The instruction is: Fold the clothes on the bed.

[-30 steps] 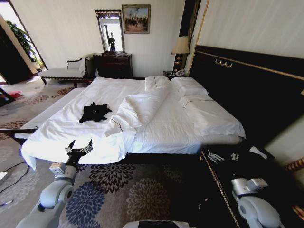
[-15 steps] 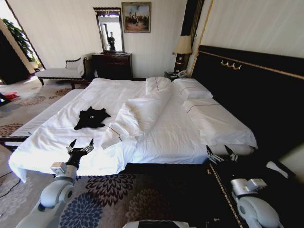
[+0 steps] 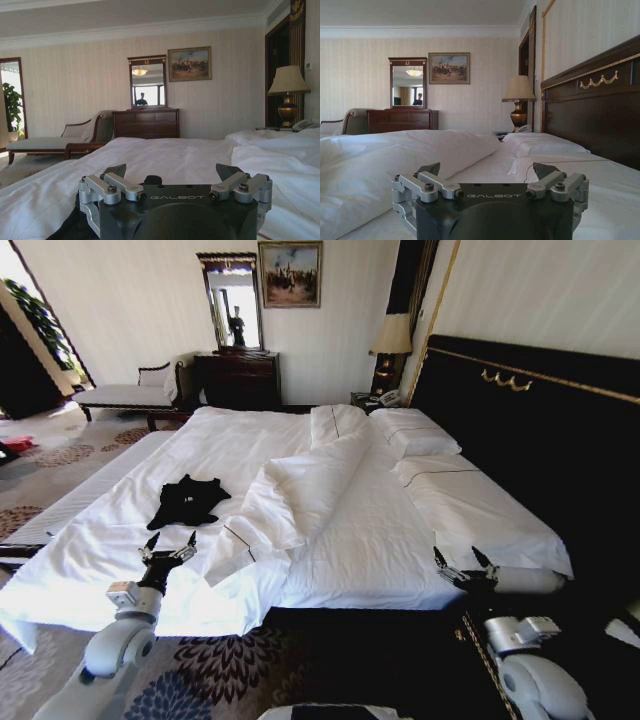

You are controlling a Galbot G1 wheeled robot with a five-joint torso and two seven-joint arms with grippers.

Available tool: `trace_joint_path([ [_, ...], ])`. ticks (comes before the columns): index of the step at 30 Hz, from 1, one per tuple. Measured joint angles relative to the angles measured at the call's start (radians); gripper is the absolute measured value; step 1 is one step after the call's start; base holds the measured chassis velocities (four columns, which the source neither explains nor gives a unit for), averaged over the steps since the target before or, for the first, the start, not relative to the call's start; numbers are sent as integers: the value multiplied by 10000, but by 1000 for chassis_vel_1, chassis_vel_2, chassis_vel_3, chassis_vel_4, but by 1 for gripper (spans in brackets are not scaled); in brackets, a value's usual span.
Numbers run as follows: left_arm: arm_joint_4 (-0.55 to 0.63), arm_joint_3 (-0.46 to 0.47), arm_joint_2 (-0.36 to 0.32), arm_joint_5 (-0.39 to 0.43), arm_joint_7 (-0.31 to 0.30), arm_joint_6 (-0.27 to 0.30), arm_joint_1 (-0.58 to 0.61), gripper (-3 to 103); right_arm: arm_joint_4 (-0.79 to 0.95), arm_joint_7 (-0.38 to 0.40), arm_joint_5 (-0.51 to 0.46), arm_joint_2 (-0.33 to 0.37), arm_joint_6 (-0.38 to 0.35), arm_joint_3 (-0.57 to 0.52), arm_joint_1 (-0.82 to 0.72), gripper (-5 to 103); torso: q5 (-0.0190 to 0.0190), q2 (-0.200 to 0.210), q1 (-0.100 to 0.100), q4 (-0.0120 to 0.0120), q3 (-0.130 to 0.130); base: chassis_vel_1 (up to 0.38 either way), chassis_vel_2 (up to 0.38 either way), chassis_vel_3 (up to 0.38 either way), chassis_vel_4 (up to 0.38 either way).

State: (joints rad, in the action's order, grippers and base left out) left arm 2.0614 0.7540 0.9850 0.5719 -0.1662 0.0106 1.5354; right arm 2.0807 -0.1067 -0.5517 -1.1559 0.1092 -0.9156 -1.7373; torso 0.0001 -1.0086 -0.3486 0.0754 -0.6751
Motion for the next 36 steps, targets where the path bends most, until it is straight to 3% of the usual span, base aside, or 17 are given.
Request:
trace_joint_path([
  [23, 293, -62, 84, -126, 112, -189, 150, 100, 51, 323, 118, -119, -22, 54, 50, 100, 0, 0, 2, -2, 0, -145, 144, 142, -144],
  [36, 240, -118, 174, -208, 112, -201, 220, 100, 23, 507, 226, -228, -41, 93, 75, 100, 0, -3, 9, -2, 3, -25, 19, 19, -25],
])
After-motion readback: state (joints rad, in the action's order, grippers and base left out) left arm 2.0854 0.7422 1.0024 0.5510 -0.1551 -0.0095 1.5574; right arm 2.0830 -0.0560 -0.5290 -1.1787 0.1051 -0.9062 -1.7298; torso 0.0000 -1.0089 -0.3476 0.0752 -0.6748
